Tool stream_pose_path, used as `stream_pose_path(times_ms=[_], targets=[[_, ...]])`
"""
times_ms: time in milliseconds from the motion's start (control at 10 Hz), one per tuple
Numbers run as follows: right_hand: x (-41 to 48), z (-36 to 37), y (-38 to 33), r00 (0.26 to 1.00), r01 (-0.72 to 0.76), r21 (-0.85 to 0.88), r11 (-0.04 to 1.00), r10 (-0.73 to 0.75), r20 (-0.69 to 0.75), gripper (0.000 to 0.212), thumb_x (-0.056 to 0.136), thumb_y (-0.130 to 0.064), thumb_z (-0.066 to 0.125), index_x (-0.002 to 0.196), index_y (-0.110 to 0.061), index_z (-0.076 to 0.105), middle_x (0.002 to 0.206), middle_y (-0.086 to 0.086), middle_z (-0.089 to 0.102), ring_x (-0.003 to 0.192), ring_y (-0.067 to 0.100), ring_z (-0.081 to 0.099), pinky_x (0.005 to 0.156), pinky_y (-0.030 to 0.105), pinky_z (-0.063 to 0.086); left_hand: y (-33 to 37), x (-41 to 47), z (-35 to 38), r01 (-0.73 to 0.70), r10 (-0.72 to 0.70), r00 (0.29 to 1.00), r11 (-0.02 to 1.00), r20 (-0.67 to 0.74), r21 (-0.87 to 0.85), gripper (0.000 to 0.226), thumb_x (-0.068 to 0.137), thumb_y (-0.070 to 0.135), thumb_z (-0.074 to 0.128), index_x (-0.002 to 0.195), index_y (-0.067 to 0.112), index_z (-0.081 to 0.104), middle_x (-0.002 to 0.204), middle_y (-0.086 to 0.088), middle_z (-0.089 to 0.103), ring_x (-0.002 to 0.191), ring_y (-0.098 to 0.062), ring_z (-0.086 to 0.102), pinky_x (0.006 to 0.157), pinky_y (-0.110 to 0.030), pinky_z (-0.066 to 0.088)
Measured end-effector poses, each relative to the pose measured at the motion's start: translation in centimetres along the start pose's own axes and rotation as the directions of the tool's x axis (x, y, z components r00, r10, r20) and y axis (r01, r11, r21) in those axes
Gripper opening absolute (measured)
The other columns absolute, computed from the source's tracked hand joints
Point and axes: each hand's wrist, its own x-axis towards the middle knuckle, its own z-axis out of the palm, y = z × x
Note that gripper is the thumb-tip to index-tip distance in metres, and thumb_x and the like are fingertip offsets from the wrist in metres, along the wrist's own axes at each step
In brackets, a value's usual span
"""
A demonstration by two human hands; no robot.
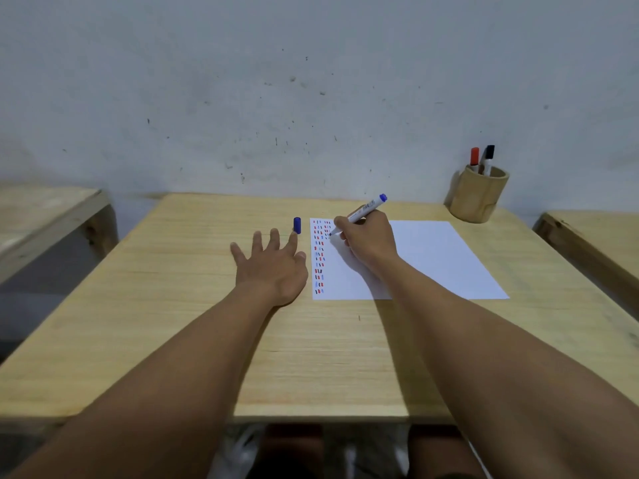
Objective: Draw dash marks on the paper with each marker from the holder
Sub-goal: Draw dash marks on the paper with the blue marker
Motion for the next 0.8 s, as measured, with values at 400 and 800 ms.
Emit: stream_pose_path(times_ms=[400,800], targets=[[0.1,0.3,0.79,0.999,0.042,-0.121,0.992,-0.042,0.002,0.032,0.089,-0.027,0.067,0.083,0.003,0.073,0.079,0.014,0.076,0.065,0.015,0.065,0.058,0.026,0.047,-0.16,-0.14,0.09,0.042,-0.043,0.998,0.999,0.05,0.021,0.06,0.1,0.053,0.005,0.157,0.039,-0.008,0.167,-0.002,-0.014,0.152,-0.028,-0.018,0.116,-0.063,-0.013],[0.12,0.39,0.67,1.0,0.03,-0.121,0.992,-0.029,0.01,0.027,0.09,-0.027,0.068,0.082,-0.002,0.074,0.074,0.005,0.075,0.066,0.012,0.068,0.062,0.027,0.053,-0.11,-0.25,-0.03,0.036,-0.038,0.998,0.999,0.042,0.033,0.06,0.1,0.053,0.004,0.157,0.038,-0.008,0.167,-0.003,-0.013,0.153,-0.029,-0.017,0.116,-0.064,-0.012]])
